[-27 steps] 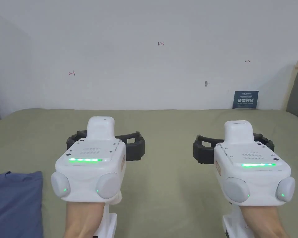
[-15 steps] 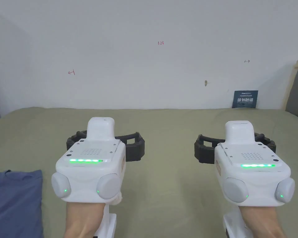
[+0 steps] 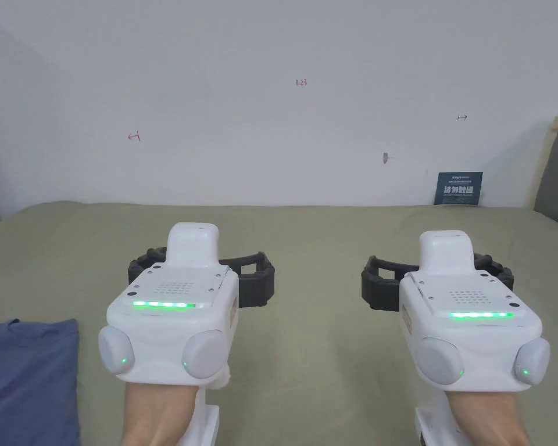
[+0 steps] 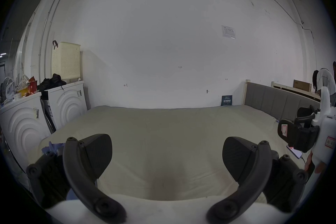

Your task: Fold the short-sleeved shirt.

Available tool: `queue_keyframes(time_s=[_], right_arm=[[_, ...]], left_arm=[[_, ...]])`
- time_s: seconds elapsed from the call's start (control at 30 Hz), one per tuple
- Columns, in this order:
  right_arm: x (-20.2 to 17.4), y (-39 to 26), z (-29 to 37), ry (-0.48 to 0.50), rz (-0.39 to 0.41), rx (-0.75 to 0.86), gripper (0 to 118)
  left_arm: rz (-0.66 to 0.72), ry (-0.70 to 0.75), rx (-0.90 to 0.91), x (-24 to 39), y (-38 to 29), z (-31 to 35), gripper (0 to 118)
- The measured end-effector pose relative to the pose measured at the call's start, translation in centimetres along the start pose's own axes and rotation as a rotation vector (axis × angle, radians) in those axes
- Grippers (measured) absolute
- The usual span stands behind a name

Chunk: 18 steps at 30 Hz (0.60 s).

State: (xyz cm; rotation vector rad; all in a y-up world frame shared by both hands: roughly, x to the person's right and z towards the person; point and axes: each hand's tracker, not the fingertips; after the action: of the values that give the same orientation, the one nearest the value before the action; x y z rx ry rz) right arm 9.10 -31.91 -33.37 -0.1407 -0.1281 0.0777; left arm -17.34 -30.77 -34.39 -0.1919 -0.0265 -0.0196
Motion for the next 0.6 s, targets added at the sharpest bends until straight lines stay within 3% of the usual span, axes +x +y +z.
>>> queue_keyframes(time_s=[0.6], right_arm=[[-0.33, -0.03, 0.07, 0.0, 0.008, 0.002, 118]], left_arm=[[0.007, -0.001, 0.002, 0.0, -0.07, -0.02, 118]])
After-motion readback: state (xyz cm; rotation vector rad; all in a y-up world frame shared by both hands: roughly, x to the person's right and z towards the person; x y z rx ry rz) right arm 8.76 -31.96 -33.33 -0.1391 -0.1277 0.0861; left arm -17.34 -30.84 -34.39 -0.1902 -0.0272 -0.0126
